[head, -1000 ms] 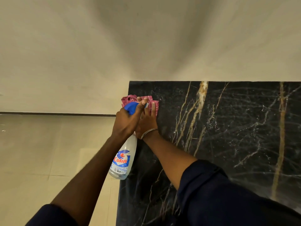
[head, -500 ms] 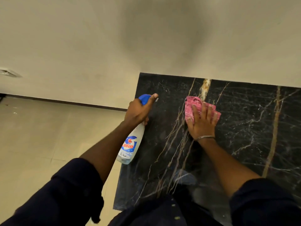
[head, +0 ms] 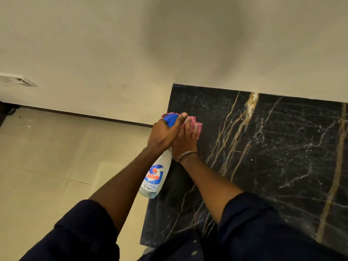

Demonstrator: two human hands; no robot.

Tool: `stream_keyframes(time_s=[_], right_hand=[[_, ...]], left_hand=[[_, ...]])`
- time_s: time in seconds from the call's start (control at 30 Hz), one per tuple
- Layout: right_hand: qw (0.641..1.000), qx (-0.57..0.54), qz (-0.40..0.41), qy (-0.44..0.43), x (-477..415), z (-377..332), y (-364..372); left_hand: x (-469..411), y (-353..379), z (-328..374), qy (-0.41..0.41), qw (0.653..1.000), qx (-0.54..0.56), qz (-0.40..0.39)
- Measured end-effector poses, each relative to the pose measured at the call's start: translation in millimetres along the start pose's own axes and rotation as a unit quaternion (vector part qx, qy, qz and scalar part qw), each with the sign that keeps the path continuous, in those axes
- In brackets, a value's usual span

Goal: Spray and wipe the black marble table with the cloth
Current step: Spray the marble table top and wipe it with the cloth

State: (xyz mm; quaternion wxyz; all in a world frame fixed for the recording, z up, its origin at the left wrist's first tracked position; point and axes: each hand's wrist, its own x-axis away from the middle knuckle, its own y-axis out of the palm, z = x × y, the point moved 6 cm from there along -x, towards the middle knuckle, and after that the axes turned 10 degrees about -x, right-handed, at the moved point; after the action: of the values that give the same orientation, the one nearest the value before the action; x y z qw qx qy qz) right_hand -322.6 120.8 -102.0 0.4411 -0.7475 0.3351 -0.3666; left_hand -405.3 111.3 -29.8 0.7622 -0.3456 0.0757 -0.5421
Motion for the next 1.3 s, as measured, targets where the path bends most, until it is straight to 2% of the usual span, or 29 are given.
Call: stream_keyframes(time_s=[0.17,0.3,0.4,0.63,0.77,0.87,0.93,1.17,1.3], right_hand=[[0.999,0.018,-0.011,-0.042,-1.8,-18.6,3.9],[0.999,0.003,0.02,-0.051,9.7,14.5,3.3],[1.0,0.006,0.026,-0.017,33.0,67.3,-0.3],[0.984,-0.022,0.093,0.152,112.0,218.0,-37.6],[0.969,-0.035,0.128,0.21,138.3,253.8,-47.1],[0.96,-0.038,0.126,0.247,132.1,242.1,-42.4],[0.965,-0.033,0.107,0.239,118.7,217.4,-35.0],[0.995,-0.021,0.087,0.051,68.0,64.2,7.5],[0.997,-0.024,0.068,-0.013,53.9,6.9,25.1]], left_hand=[[3.2,-8.3,0.9,-0.001,1.0,-0.005,0.006],[9.4,-8.0,7.4,0.011,1.0,-0.025,0.0],[16.4,2.4,16.7,0.028,0.999,-0.039,-0.01],[27.5,29.0,37.3,0.044,0.997,-0.046,-0.045],[34.4,35.4,42.1,0.058,0.996,-0.028,-0.059],[38.0,34.4,40.3,0.055,0.997,-0.029,-0.056],[40.7,31.2,37.3,0.05,0.997,-0.032,-0.054],[52.8,7.6,22.0,0.035,0.999,-0.018,-0.025],[55.6,-7.4,6.8,0.007,1.0,-0.017,-0.01]])
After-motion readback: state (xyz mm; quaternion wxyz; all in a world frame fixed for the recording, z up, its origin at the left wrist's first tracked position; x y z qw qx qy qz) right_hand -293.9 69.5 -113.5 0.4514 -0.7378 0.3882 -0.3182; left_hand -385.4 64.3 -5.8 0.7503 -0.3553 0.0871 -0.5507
